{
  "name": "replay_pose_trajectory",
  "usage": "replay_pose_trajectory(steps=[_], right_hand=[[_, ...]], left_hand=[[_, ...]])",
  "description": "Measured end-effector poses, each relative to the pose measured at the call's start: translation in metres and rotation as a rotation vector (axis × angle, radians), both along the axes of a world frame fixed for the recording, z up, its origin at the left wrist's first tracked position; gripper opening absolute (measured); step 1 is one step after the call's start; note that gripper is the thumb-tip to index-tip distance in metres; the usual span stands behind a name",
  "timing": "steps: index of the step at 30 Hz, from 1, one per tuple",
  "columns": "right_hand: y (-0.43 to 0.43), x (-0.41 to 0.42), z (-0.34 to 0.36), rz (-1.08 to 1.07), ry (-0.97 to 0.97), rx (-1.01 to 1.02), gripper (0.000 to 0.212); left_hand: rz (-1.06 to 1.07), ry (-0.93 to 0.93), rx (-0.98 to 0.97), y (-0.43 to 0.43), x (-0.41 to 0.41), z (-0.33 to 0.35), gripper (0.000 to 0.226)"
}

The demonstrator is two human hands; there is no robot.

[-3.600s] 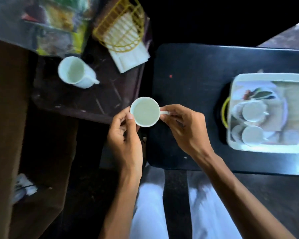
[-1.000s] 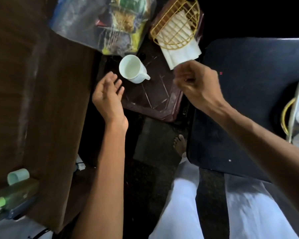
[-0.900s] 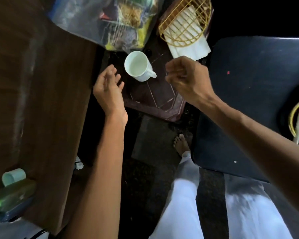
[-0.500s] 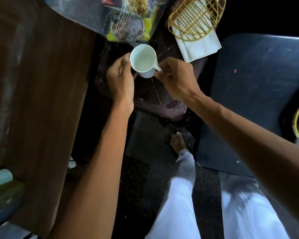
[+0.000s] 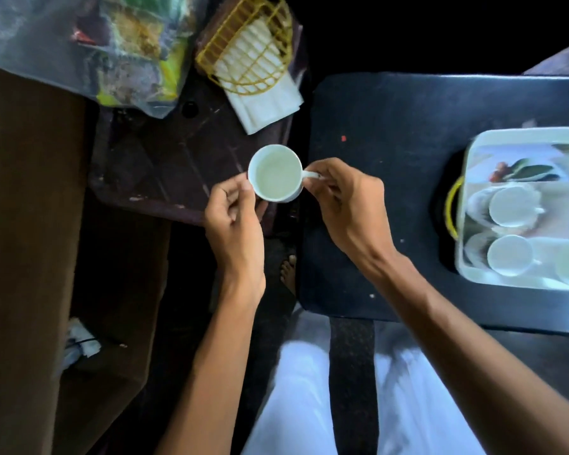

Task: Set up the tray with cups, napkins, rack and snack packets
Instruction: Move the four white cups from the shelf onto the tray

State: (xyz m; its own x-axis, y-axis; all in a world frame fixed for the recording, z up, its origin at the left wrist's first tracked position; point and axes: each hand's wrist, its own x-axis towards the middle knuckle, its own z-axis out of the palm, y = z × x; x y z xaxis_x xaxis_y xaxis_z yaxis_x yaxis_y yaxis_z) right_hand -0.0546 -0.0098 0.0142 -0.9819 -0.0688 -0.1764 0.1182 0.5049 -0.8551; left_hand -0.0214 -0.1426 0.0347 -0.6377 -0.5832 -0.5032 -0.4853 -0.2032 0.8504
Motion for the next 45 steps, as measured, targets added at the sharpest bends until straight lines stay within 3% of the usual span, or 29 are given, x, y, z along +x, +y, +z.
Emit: replay_pose_trajectory(steps=[6,13,23,45], right_hand=[[0.106,0.020,0.011,-0.139,0.010,0.054,0.012],[0.229,0.031,0.022,-0.259,0.009,0.161,0.013],[0.364,0.031,-0.001,-0.368,-0.023,0.218,0.014],[0.409,0.047,-0.069,-0.327,-0.147,0.149,0.013]], left_hand=[[-0.129,0.009,0.068,0.099,0.004,0.010,0.013],[-0.476,0.010,0.104,0.195,-0.007,0.008,0.017],[-0.791,-0.042,-0.028,0.312,-0.034,-0.001,0.024],[-1.086,-0.167,-0.415,0.367,-0.053,-0.035,0.030]])
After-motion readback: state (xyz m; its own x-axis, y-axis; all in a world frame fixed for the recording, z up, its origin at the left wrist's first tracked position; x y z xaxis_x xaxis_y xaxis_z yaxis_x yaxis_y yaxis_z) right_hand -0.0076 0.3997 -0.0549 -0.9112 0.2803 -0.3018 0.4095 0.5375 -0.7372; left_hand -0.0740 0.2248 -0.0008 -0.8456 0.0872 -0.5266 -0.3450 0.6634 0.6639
